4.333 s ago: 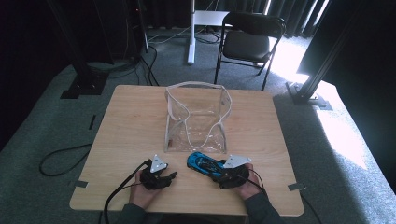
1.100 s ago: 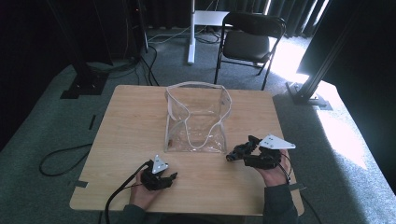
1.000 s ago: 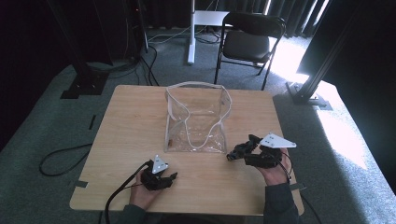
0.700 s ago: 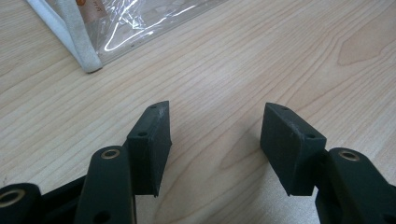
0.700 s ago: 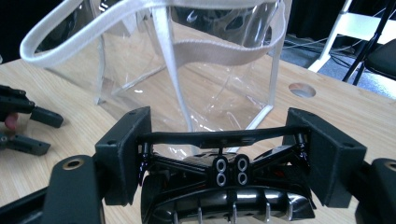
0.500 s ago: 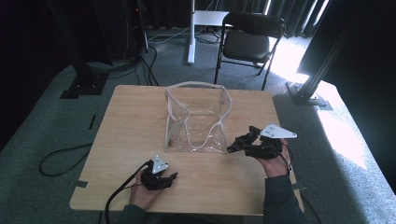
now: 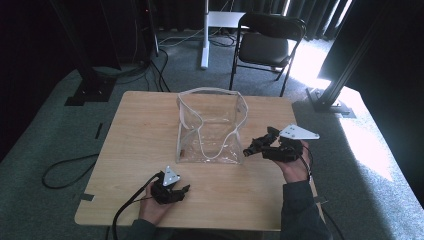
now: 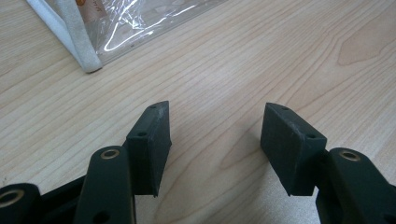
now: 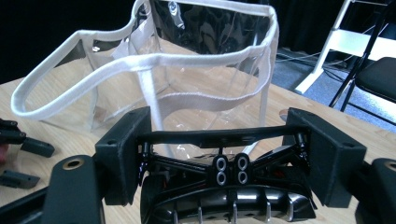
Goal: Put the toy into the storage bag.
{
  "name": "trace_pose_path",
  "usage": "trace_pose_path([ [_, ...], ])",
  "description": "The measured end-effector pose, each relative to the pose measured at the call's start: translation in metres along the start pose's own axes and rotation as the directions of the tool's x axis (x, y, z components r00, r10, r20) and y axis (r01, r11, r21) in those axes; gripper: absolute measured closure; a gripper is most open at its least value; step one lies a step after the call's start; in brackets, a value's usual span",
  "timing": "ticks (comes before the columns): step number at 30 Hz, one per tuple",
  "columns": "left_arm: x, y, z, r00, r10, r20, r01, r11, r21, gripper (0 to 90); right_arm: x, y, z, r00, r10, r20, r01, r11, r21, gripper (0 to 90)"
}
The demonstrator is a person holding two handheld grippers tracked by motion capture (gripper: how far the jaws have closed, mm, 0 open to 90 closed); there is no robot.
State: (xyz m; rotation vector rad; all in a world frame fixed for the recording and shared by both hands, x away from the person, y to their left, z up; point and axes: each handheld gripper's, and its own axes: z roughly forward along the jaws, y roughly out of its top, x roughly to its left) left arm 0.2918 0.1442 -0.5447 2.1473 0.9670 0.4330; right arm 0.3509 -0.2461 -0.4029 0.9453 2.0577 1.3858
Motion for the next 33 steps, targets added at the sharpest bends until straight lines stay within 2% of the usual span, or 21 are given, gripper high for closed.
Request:
trace_pose_path([
  [21,0.0,0.0,0.0,1.0,-0.002,-0.002,0.002,1.0,-0.001,43.1,-0.007,0.015,0.005,0.9998,0.007,0.02,-0.007,1.0,-0.022,24.9],
  [33,0.0,0.0,0.0,1.0,-0.002,-0.002,0.002,1.0,-0.001,43.1,-0.012,0.031,0.002,0.9991,0.016,0.038,-0.013,0.997,-0.071,24.9],
])
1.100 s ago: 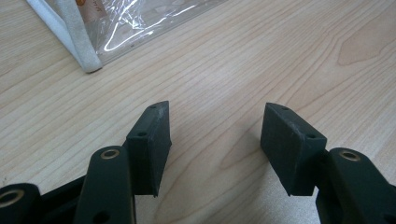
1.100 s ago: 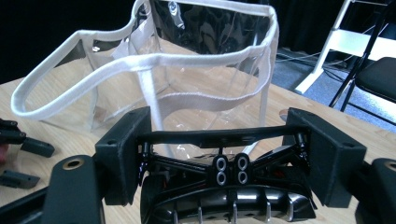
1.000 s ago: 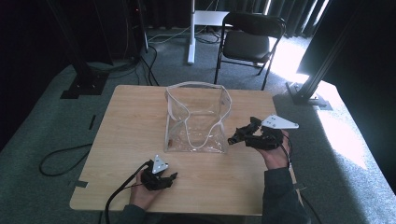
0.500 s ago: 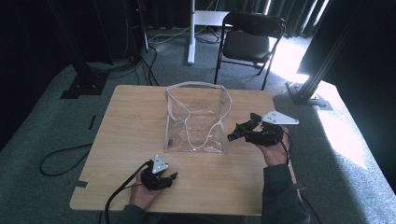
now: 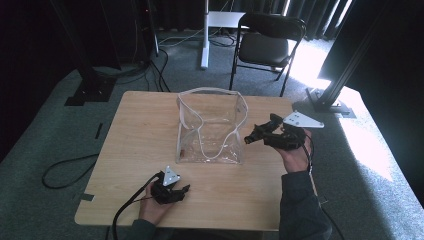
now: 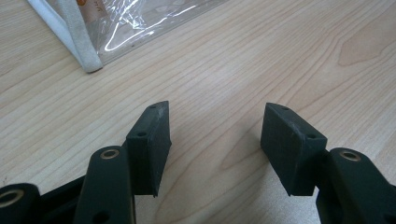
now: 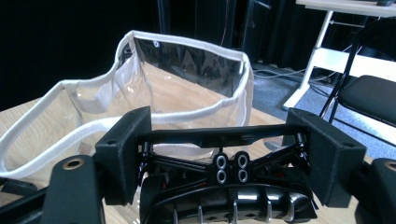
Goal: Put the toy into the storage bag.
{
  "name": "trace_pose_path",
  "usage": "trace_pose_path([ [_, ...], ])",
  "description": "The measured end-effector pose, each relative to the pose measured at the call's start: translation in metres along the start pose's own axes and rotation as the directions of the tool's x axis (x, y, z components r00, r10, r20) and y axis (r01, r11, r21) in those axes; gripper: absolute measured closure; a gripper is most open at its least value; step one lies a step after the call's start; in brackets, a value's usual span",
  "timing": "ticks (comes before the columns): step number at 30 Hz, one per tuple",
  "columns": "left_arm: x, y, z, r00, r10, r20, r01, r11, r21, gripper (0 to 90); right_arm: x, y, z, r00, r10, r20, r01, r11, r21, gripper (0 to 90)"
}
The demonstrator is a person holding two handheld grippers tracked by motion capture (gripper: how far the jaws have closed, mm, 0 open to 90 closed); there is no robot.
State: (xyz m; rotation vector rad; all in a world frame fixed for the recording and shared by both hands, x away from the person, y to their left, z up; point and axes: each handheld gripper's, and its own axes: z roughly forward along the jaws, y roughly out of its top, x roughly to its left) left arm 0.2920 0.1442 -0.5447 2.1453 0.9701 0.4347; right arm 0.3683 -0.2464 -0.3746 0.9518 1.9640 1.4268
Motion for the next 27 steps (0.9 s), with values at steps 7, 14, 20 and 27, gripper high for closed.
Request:
trace_pose_path([
  [7,0.0,0.0,0.0,1.0,-0.001,-0.001,0.001,1.0,0.0,43.1,-0.004,0.01,-0.003,1.0,0.0,0.01,0.0,1.0,-0.013,24.9],
  [14,0.0,0.0,0.0,1.0,0.0,-0.001,0.0,1.0,0.0,43.0,-0.011,0.02,-0.006,0.9998,0.004,0.021,-0.003,1.0,-0.021,25.0],
  [20,0.0,0.0,0.0,1.0,0.0,-0.001,0.0,1.0,0.0,43.0,-0.013,0.029,-0.006,0.9996,0.006,0.026,-0.005,1.0,-0.031,25.0],
  [27,0.0,0.0,0.0,1.0,0.0,-0.001,0.0,1.0,0.0,43.0,-0.015,0.035,-0.004,0.9996,0.008,0.028,-0.007,0.999,-0.033,25.0],
])
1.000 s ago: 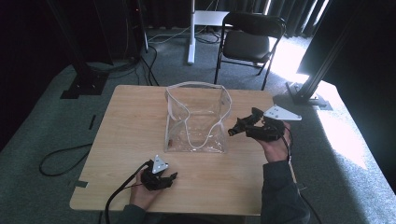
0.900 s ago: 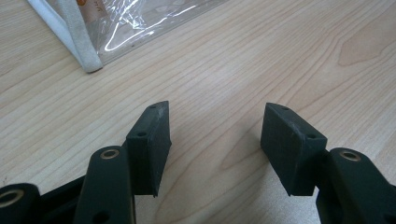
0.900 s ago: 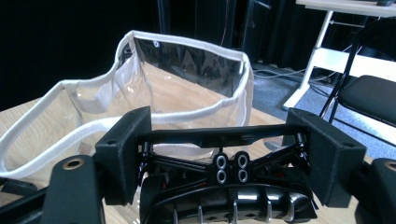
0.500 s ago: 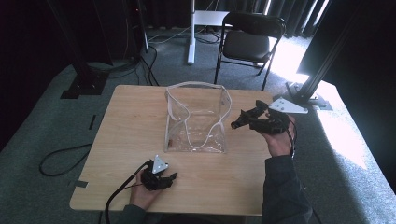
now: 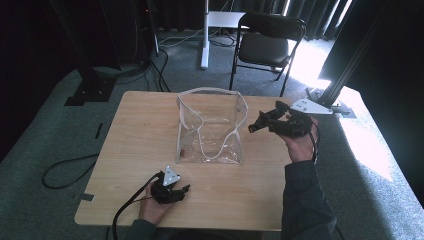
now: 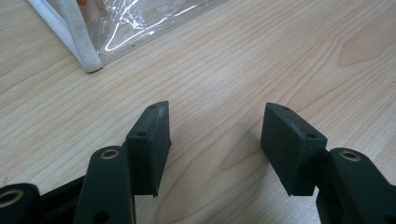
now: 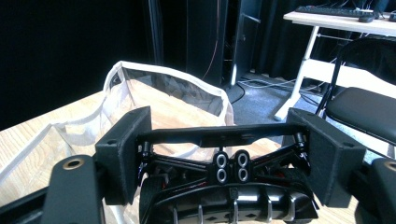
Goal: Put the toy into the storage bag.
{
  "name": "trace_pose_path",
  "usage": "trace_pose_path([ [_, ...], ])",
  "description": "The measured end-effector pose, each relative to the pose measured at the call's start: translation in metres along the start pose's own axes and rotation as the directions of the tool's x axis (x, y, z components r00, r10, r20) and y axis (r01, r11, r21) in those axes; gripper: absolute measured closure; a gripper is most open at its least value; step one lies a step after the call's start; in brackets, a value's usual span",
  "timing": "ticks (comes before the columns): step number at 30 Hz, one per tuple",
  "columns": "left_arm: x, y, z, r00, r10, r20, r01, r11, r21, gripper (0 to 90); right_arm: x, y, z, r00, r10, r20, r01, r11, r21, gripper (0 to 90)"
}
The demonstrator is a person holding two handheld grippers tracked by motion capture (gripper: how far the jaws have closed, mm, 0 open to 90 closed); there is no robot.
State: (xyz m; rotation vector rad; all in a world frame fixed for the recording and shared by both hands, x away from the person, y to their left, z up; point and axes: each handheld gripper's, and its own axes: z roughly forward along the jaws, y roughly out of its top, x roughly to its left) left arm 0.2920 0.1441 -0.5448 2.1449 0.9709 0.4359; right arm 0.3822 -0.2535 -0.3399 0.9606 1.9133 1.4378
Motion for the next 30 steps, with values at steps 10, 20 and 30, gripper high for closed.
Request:
trace_pose_path([
  [10,0.0,0.0,0.0,1.0,-0.001,0.0,0.001,1.0,-0.001,43.0,0.002,0.01,-0.002,0.9998,-0.015,-0.017,0.015,1.0,-0.015,24.9],
  [20,0.0,0.0,0.0,1.0,-0.002,0.0,0.002,1.0,-0.001,43.0,0.004,0.025,-0.005,0.9991,-0.02,-0.039,0.017,0.998,-0.054,24.9],
  [30,0.0,0.0,0.0,1.0,-0.001,0.001,0.001,1.0,0.002,43.0,0.01,0.044,0.003,0.997,-0.051,-0.058,0.047,0.996,-0.069,25.0],
])
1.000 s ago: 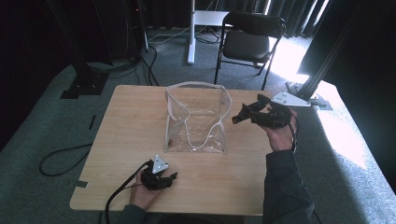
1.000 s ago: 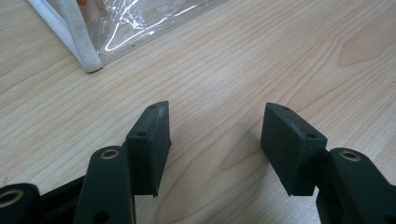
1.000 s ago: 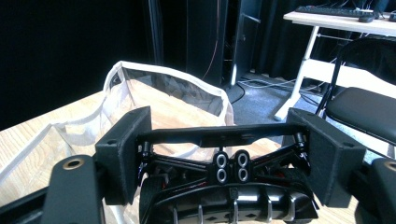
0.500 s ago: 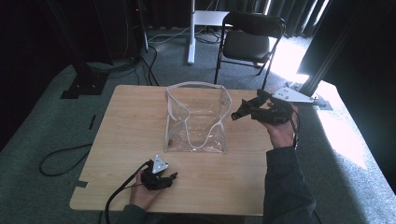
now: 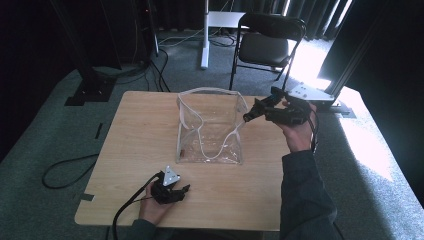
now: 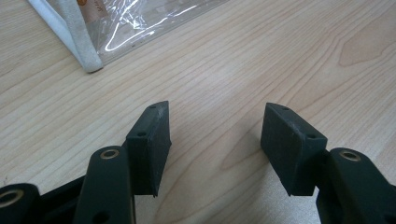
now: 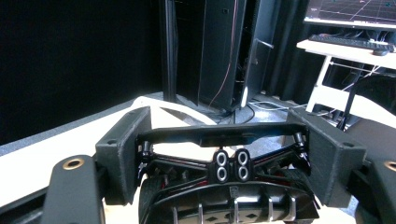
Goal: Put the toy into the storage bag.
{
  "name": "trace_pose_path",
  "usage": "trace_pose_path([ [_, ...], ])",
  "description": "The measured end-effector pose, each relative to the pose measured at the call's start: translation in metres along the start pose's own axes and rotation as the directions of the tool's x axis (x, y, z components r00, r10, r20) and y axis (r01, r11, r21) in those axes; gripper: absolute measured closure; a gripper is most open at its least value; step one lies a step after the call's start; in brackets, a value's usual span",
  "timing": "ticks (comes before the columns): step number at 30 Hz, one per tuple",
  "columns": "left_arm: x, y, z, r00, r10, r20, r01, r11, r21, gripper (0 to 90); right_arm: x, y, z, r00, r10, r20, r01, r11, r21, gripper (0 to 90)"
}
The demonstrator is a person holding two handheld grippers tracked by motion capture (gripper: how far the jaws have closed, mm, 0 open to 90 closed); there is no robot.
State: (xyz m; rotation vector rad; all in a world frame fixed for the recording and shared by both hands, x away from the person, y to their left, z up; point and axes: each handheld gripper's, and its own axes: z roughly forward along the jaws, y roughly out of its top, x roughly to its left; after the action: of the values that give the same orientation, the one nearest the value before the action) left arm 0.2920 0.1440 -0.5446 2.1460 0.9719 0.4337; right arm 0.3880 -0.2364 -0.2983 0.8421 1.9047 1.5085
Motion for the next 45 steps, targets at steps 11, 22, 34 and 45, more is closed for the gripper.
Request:
trace_pose_path([
  [11,0.0,0.0,0.0,1.0,0.0,-0.001,0.0,1.0,0.0,42.8,0.009,0.013,0.023,0.9987,-0.038,-0.035,0.039,0.999,0.029,25.0],
  [22,0.0,0.0,0.0,1.0,0.0,-0.002,0.0,1.0,-0.001,42.8,0.009,-0.001,0.042,0.9973,-0.042,-0.06,0.047,0.995,0.089,24.9],
  [34,0.0,0.0,0.0,1.0,0.0,-0.001,0.0,1.0,-0.001,42.8,0.002,-0.021,0.059,0.9976,-0.012,-0.068,0.023,0.987,0.158,24.9],
  [45,0.0,0.0,0.0,1.0,0.0,-0.002,0.0,1.0,-0.002,42.8,-0.004,-0.036,0.07,0.9969,0.023,-0.075,-0.008,0.98,0.197,24.9],
])
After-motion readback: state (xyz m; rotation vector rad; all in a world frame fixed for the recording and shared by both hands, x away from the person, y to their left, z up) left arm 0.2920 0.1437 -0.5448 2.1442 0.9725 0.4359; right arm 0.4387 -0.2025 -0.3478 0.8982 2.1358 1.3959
